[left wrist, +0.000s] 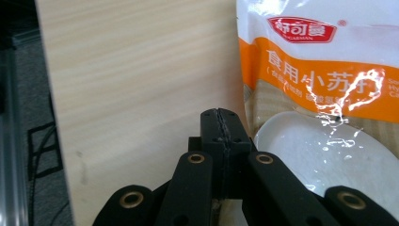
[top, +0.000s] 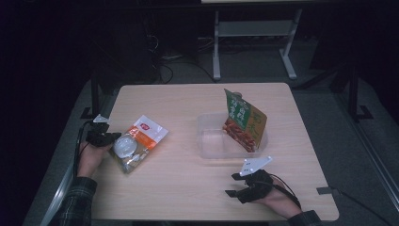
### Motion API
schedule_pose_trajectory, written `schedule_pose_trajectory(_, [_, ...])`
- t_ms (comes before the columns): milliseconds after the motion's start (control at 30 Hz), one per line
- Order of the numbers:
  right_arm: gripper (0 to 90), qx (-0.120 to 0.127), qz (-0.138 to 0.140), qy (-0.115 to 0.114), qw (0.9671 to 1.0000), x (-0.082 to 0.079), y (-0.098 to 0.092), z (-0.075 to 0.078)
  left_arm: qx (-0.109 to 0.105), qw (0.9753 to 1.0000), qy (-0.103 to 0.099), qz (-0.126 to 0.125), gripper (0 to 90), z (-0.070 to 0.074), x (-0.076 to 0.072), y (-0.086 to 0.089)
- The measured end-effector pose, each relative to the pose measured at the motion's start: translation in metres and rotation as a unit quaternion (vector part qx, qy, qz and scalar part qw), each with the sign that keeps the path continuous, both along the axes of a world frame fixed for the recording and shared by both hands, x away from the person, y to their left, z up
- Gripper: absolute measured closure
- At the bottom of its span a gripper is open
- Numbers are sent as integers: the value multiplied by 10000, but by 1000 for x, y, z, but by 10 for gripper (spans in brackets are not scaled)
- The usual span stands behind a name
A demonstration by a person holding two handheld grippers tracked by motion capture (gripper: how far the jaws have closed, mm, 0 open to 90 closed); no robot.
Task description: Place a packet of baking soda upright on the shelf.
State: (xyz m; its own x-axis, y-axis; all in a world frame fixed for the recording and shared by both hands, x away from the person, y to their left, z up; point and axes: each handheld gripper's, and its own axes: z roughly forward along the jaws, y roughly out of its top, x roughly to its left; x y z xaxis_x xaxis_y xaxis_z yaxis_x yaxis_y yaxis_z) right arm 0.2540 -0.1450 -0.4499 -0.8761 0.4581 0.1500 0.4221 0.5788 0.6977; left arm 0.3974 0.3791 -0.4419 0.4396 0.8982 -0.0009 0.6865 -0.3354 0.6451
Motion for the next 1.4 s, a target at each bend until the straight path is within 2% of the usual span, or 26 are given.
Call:
schedule_pose_trajectory(333, [361, -6, 0, -28, 10000, -2, -2, 2, -293, 9993, 87, -223, 899, -1, -36, -8])
schedule_pose_trajectory(533, [361, 0, -14, -50, 10000, -2, -3, 3, -504, 9974, 187, -485, 899, -3, -57, -19])
schedule_pose_trajectory(700, [361, 0, 9, -67, 10000, -3, -2, 4, -649, 9952, 230, -696, 899, -4, -71, -35])
schedule_pose_trajectory(900, [360, -8, 36, -95, 9999, -2, -2, 3, -666, 9923, 277, -1006, 899, -4, -81, -55])
schedule_pose_trajectory(1133, [360, -18, 42, -85, 10000, -2, -1, 3, -706, 9889, 239, -1288, 899, -1, -88, -75])
schedule_pose_trajectory(1300, [360, -20, 33, -70, 10000, -2, -1, 3, -666, 9854, 251, -1548, 899, -1, -90, -87])
schedule_pose_trajectory(1400, [360, -24, 40, -78, 10000, -2, -2, 3, -698, 9851, 172, -1561, 877, 2, -89, -88])
